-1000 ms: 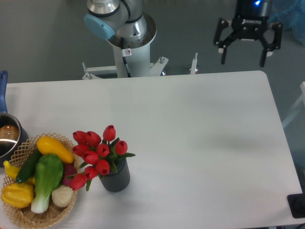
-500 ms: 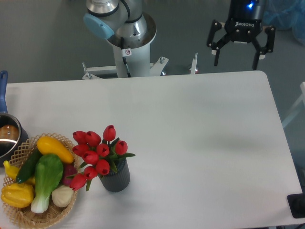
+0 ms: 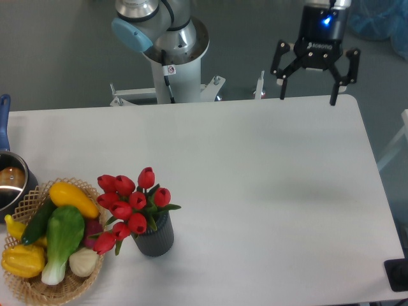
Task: Pick up the flowers from the vase
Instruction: 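Move the open gripper from its start pose toward the table center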
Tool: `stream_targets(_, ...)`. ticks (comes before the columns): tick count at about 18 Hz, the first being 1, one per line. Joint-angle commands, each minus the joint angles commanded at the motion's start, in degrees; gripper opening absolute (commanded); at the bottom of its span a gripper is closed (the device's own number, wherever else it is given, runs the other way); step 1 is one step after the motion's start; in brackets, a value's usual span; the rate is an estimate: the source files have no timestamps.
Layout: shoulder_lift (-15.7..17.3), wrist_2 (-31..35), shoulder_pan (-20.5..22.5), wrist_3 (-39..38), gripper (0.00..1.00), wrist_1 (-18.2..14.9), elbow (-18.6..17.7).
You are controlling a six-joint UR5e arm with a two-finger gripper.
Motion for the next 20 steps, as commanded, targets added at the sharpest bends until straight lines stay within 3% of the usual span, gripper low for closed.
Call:
stream_targets(7,0.0,2.8,-0.5,6.6,1.00,-0.2,-1.0)
stream_targets(10,-0.5,4.5,-2.9,6.6,1.00,-0.2,-1.1)
stream_targets(16,-0.8,3.9,-3.7,6.3,1.00,-0.2,-1.8)
stream_targets(20,-3.2,3.8,-8.5,6.8,1.00,0.1,-3.3)
